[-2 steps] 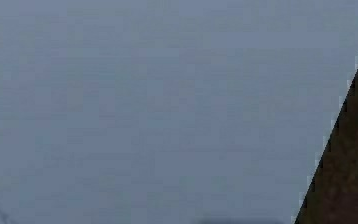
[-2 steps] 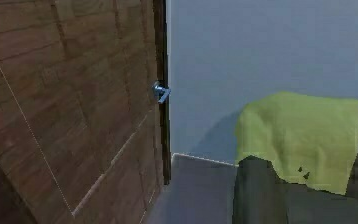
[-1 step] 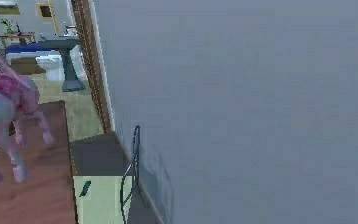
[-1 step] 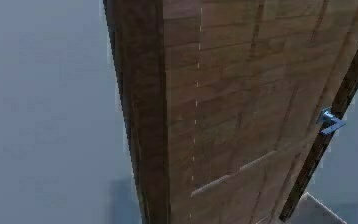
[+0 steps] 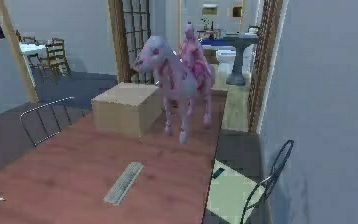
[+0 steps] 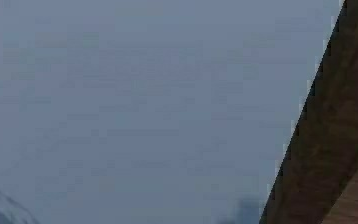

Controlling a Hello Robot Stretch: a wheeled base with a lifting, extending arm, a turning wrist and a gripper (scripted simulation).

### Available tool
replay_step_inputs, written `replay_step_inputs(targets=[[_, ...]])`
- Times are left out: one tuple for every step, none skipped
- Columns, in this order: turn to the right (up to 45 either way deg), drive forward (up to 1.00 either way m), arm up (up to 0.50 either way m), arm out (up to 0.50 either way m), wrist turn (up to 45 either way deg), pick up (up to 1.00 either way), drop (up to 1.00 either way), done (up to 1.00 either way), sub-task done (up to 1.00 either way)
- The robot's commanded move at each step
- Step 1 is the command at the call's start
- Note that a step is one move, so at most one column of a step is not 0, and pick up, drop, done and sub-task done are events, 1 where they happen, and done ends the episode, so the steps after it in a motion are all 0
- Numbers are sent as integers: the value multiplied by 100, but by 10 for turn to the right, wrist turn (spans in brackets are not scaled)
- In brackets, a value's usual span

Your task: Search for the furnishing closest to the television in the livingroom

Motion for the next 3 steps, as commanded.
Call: replay_step_inputs(targets=[[-450, 0, 0, 0, 0, 0, 0, 0, 0], [-330, 0, 0, 0, 0, 0, 0, 0, 0], [0, 100, 0, 0, 0, 0, 0, 0, 0]])
